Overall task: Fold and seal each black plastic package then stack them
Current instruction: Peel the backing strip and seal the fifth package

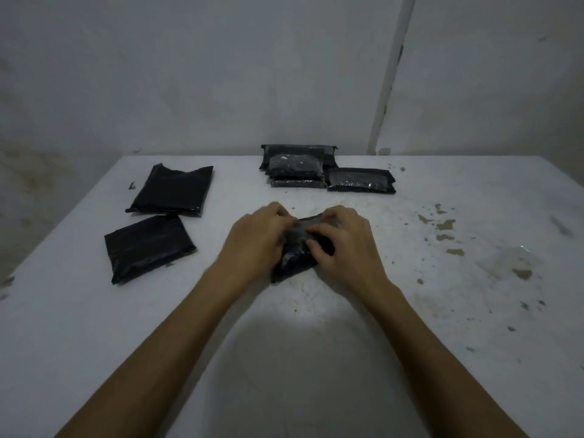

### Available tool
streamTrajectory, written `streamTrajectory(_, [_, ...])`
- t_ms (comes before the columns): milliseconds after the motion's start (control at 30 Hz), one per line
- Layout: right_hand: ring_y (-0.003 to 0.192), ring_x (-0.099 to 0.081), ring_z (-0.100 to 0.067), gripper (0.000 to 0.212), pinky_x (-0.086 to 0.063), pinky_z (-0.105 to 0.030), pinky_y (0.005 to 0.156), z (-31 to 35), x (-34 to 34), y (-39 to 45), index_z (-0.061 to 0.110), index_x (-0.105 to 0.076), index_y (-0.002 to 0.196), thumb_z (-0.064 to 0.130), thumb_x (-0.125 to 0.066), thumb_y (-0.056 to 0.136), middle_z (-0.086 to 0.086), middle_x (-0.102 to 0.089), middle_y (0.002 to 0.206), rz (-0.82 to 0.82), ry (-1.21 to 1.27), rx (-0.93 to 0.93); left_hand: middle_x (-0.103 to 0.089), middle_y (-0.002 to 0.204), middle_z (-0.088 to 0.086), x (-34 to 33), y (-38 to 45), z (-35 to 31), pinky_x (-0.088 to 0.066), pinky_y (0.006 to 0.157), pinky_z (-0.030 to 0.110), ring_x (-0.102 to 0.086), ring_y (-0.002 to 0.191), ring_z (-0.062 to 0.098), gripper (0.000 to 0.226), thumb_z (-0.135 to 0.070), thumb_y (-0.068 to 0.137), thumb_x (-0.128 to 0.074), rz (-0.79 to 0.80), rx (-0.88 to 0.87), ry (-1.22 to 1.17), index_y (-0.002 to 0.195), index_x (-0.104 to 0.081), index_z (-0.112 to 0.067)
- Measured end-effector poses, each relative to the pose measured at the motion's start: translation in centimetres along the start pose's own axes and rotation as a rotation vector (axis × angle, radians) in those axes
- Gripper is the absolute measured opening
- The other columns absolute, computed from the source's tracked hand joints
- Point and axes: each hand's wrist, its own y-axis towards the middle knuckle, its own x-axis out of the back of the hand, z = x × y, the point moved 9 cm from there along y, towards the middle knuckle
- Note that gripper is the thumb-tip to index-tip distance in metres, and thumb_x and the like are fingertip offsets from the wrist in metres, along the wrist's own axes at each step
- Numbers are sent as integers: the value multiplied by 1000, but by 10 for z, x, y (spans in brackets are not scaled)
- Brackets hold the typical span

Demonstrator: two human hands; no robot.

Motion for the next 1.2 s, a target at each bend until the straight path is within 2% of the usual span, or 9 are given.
streamTrajectory(100, [131,-51,-19,35,-33,-36,120,6,-9,-6,15,-65,134,26,-57,101,-6,-59,143,-4,7,38,-45,151,4,-25,-22,-23,-48,104,38,-54,127,26,53,-32,104,-52,-61,37,-28,154,-42,-18])
streamTrajectory(167, [146,-41,-20,44,-15,-30,126,9,-21,-11,12,-51,149,25,-45,107,-9,-47,157,68,-49,86,-11,172,9,-51,-30,-26,-18,128,42,-18,157,27,63,-36,112,-31,22,96,-21,165,-9,-13])
streamTrajectory(233, [154,-27,-20,50,-5,-30,127,9,-30,-14,11,-38,157,28,-36,110,-9,-33,165,140,-117,112,16,171,10,-65,-33,-24,7,128,41,11,159,23,65,-37,112,-20,65,102,75,160,15,-12])
streamTrajectory(367, [158,-14,-20,57,0,-31,127,6,-35,-17,10,-23,162,36,-29,111,-9,-17,170,203,-183,95,28,166,13,-67,-34,-17,16,126,48,27,152,23,63,-37,109,-9,83,55,258,153,28,-9])
streamTrajectory(600, [159,-4,-18,70,7,-27,123,5,-38,-15,12,-9,164,47,-32,108,-7,-3,172,250,-197,27,-5,171,18,-67,-27,-9,-1,128,56,-7,159,31,66,-32,104,-14,-19,-9,263,163,-7,-4])
streamTrajectory(700, [159,-6,-19,73,-2,-28,122,1,-36,-14,18,-12,165,50,-40,106,-2,-4,173,255,-118,-46,-12,170,18,-67,-26,-9,1,127,51,-14,158,32,65,-32,105,-22,-26,-14,193,163,-13,-3])
streamTrajectory(800, [158,-6,-18,73,-16,-32,124,-3,-36,-16,24,-15,164,51,-45,104,0,-5,173,250,-48,-113,-29,165,23,-67,-27,-7,-16,126,54,-29,154,37,62,-29,105,-32,-81,-3,148,160,-28,-1])
streamTrajectory(967, [157,-16,-20,72,-33,-34,118,-11,-37,-20,32,-19,163,56,-49,101,-1,-7,172,224,4,-196,-38,158,29,-68,-30,-4,-33,117,59,-41,145,46,59,-29,105,-40,-160,45,56,158,-34,-5])
streamTrajectory(1200, [157,-15,-22,74,-27,-35,121,-13,-44,-23,29,-16,164,56,-46,102,-4,-6,172,205,19,-240,-38,157,32,-73,-34,-4,-36,116,54,-43,143,48,59,-26,104,-45,-191,117,-23,159,-34,-8])
